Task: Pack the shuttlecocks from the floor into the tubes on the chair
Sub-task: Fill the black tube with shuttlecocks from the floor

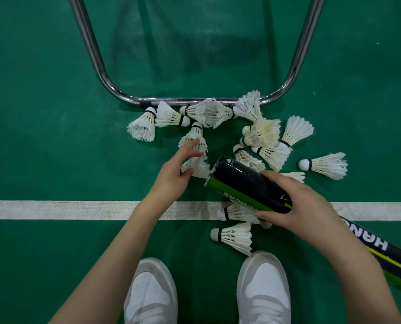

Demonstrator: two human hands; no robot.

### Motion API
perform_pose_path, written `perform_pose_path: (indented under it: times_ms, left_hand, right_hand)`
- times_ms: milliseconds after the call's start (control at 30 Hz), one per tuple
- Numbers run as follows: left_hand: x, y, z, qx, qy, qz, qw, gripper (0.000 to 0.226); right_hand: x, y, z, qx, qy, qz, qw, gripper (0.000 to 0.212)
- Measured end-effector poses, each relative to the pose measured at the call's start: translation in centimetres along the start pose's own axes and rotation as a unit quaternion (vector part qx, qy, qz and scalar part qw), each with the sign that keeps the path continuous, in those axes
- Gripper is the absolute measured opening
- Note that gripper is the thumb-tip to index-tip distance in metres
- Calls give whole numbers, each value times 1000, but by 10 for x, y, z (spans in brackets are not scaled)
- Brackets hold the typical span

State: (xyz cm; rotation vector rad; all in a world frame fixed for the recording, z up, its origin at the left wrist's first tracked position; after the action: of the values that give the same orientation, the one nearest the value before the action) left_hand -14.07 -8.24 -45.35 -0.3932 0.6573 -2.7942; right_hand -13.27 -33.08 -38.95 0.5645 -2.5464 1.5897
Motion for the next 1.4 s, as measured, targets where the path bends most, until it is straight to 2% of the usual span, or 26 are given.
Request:
perform_pose_path:
  times_ms: [433,633,867,1000,1100,1233,1400]
  left_hand:
    - [4,-3,-1,-94,32,59,993,59]
    - [2,1,3,-115,90,49,988,69]
    - [2,-3,13,-122,73,90,986,53]
    - [6,-17,24,-4,-3,133,991,47]
    - [14,-31,32,95,-46,179,978,42]
    - [23,-38,32,230,-137,223,937,37]
    - [31,-27,34,356,-208,196,890,36]
  right_hand:
    - [1,2,0,-4,0,2,1000,77]
    - [0,3,-2,-2,-1,1,1000,77]
    - [0,4,-1,-6,1,-1,1000,77]
    - [0,3,-1,-5,2,0,1000,76]
    - [-1,3,-1,-6,2,2,1000,76]
    - [0,3,-2,-1,0,-4,1000,77]
    - [1,5,-5,-1,-4,-7,1000,75]
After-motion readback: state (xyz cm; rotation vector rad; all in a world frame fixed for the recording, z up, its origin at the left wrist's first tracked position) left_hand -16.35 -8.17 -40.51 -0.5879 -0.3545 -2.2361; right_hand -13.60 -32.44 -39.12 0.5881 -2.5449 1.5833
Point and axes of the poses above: each hand's wrist, its own x-axis away from the middle knuckle, its own y-axis out of the palm, z = x × y, the point moved 3 cm from there along -x, towards the middle knuckle, and after that the axes turned 14 degrees about z, right-handed, at the moved point
